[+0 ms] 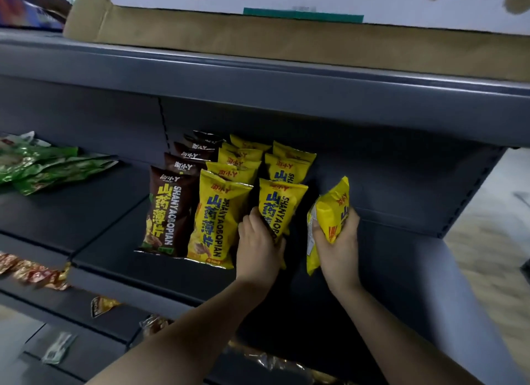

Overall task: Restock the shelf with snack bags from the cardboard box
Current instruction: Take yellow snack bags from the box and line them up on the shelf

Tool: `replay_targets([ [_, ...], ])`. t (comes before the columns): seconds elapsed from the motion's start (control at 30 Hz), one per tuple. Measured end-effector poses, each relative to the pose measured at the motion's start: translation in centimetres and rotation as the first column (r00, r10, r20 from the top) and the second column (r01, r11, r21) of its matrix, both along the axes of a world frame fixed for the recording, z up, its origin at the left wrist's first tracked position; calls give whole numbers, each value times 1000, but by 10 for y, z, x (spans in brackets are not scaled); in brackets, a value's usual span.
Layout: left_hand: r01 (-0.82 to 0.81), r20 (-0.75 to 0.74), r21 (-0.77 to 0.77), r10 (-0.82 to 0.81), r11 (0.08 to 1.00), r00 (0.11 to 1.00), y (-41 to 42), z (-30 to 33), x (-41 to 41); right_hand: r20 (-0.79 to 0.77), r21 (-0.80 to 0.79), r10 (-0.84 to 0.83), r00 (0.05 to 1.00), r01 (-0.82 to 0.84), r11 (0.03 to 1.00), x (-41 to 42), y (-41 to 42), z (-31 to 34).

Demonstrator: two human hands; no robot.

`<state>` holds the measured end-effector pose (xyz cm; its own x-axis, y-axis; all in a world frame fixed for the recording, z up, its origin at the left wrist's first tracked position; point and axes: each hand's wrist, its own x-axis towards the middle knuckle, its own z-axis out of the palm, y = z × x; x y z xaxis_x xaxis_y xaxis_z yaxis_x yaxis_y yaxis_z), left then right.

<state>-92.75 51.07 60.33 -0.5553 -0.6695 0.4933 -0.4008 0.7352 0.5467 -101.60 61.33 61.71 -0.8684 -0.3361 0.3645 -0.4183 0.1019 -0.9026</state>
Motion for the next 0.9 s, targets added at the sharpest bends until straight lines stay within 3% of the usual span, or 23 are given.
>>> replay_targets([
  [0.17, -14, 5, -2, 14, 1000, 1000, -10, 3, -18, 52, 54, -18, 998, 15, 998, -8, -9, -11],
  [0.4, -166, 164, 93, 149, 982, 975, -9, 2, -32, 110, 33, -55, 992, 52, 998, -12, -9, -14],
  [0.6, -157, 228, 131, 124, 979, 966, -9, 5, -33, 103, 70, -63, 993, 56, 996, -12, -9, -14],
  [0.9, -132, 142, 292, 93, 947, 985, -9, 7, -31, 85, 74, -87, 993, 81, 994, -9, -8, -11],
])
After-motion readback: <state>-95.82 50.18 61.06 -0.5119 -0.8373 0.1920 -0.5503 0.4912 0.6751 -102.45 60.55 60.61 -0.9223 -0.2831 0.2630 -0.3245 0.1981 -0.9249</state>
